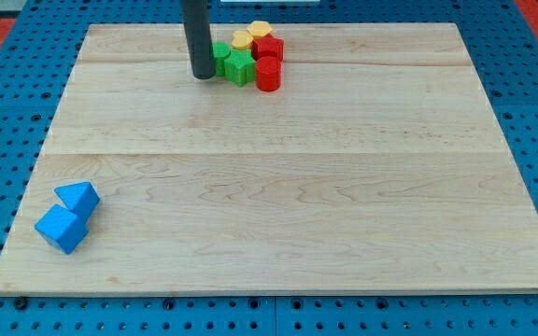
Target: Move the triangle into the green star
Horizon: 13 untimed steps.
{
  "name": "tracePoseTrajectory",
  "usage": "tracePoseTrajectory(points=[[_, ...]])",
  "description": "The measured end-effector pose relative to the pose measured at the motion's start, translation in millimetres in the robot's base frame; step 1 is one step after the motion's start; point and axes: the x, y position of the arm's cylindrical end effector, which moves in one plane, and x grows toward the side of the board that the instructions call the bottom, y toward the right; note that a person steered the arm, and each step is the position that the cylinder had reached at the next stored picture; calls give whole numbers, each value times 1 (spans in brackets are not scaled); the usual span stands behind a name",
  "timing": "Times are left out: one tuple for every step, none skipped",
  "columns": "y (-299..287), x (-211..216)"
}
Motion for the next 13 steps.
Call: tracePoseTrajectory(points=[[-52,68],[-42,197],[-58,282],[-118,301],[-146,279],[-125,225],[-88,194],[-77,147],[-77,81],[-23,65],[25,56],[35,45],[38,61]])
